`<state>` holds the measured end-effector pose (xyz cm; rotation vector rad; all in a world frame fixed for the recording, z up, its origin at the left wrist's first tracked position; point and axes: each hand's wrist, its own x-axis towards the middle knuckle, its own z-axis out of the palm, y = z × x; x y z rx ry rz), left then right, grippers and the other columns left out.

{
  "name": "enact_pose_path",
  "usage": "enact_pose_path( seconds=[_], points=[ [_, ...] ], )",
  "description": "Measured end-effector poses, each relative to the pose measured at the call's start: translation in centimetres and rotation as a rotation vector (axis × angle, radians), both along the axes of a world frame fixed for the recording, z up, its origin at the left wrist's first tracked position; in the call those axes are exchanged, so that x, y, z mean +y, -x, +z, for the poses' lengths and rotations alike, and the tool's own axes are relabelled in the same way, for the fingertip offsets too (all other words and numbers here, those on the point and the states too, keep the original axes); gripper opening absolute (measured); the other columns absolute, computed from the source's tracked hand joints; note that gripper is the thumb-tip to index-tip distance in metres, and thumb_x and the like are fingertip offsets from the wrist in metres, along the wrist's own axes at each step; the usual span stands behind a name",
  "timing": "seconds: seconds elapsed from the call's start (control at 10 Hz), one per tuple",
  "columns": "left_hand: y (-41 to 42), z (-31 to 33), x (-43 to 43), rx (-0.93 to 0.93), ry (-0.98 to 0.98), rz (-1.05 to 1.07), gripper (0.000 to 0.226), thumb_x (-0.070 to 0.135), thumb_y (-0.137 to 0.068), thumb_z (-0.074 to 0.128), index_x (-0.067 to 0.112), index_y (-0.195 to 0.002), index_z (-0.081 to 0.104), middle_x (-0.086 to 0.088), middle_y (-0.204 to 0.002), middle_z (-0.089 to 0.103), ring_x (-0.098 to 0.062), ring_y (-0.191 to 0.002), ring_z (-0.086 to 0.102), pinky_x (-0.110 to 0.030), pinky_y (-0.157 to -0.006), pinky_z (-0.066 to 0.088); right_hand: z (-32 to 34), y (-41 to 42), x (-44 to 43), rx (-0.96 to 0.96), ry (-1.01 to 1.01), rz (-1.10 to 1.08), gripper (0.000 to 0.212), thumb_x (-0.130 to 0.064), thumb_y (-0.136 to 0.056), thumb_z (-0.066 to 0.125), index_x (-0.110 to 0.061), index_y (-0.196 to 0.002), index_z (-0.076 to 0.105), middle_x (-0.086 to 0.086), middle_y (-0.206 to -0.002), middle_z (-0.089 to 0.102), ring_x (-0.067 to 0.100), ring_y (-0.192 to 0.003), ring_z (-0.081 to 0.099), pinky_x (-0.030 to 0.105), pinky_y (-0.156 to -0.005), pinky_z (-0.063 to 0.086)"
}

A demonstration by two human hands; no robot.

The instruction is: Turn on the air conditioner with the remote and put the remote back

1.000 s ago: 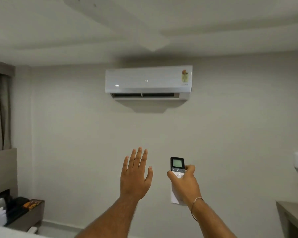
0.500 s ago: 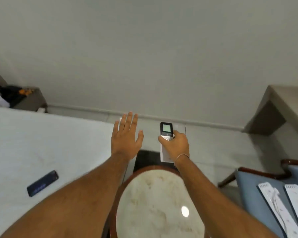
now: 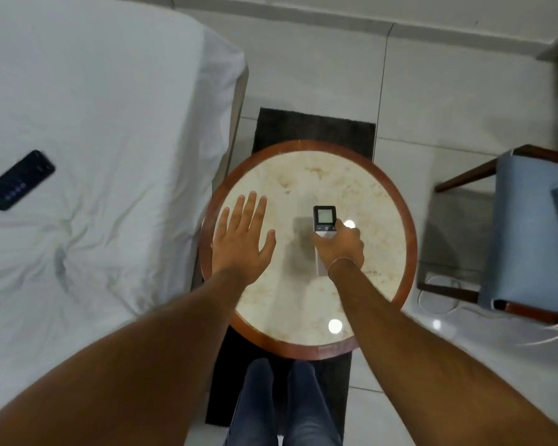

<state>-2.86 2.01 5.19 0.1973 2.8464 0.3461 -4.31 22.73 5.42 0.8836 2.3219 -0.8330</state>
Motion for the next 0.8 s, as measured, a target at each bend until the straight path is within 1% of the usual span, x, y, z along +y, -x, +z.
enact_pose_path(
  seconds=[0.1, 0.2, 0.3, 0.4, 0.6, 0.7, 0.8],
  points=[
    [-0.9, -2.4, 0.3, -0.035, 0.017, 0.005, 0.070, 0.056, -0.107, 0.020, 0.028, -0.169, 0.001, 0.000, -0.180, -0.002, -0.021, -0.164, -0.008, -0.048, -0.133, -0.002, -2.6, -0.5, 0.0, -0.009, -0.019, -0.014, 0.055, -0.047, -0.088, 0.075, -0.017, -0.133, 0.065, 0.017, -0.128, 0.060, 0.043, -0.118, 0.065, 0.048, -0.096, 0.058],
    [-1.6, -5.1, 0.6, -0.087, 0.038, 0.002, 0.071, 0.056, -0.108, 0.020, 0.027, -0.169, -0.002, -0.001, -0.180, -0.005, -0.021, -0.164, -0.009, -0.048, -0.133, -0.004, -6.0, -0.5, 0.1, 0.008, -0.016, -0.075, 0.071, -0.045, -0.088, 0.075, -0.019, -0.150, 0.052, 0.017, -0.136, 0.057, 0.044, -0.123, 0.063, 0.050, -0.099, 0.057],
    [-1.4, -5.9, 0.7, -0.095, 0.046, -0.009, 0.071, 0.057, -0.107, 0.017, 0.027, -0.169, -0.002, -0.001, -0.180, -0.005, -0.022, -0.164, -0.009, -0.050, -0.133, -0.002, -7.5, -0.4, 0.2, 0.021, -0.022, -0.092, 0.088, -0.043, -0.088, 0.078, -0.023, -0.163, 0.038, 0.018, -0.142, 0.056, 0.043, -0.129, 0.060, 0.051, -0.100, 0.054],
    [-1.1, -6.6, 0.8, -0.113, 0.062, 0.003, 0.071, 0.058, -0.108, 0.016, 0.027, -0.169, -0.003, -0.001, -0.179, -0.006, -0.022, -0.164, -0.009, -0.051, -0.133, 0.001, -8.9, -0.6, 0.2, 0.044, -0.041, -0.118, 0.094, -0.042, -0.087, 0.082, -0.025, -0.166, 0.033, 0.018, -0.144, 0.056, 0.043, -0.131, 0.059, 0.051, -0.099, 0.054],
    [-1.0, -7.2, 0.8, -0.135, 0.086, 0.004, 0.071, 0.058, -0.108, 0.016, 0.028, -0.168, -0.005, -0.001, -0.179, -0.009, -0.022, -0.164, -0.011, -0.050, -0.133, -0.002, -10.5, -1.7, 0.0, 0.085, -0.066, -0.127, 0.086, -0.041, -0.085, 0.081, -0.024, -0.159, 0.040, 0.015, -0.137, 0.057, 0.041, -0.125, 0.059, 0.051, -0.094, 0.055],
    [-0.9, -7.3, 0.8, -0.136, 0.089, -0.002, 0.071, 0.058, -0.108, 0.015, 0.027, -0.168, -0.005, -0.001, -0.179, -0.009, -0.022, -0.164, -0.011, -0.050, -0.133, -0.002, -10.9, -1.9, -0.1, 0.083, -0.087, -0.117, 0.088, -0.044, -0.084, 0.082, -0.022, -0.159, 0.040, 0.015, -0.138, 0.056, 0.040, -0.125, 0.058, 0.050, -0.092, 0.055],
    [-0.5, -6.9, 0.7, -0.111, 0.092, -0.005, 0.071, 0.060, -0.107, 0.014, 0.028, -0.168, -0.004, -0.001, -0.179, -0.008, -0.023, -0.164, -0.010, -0.051, -0.133, -0.001, -10.6, -1.8, -0.3, 0.079, -0.228, -0.017, 0.097, -0.060, -0.084, 0.078, -0.019, -0.162, 0.037, 0.015, -0.145, 0.051, 0.038, -0.128, 0.055, 0.052, -0.094, 0.056]
  ],
)
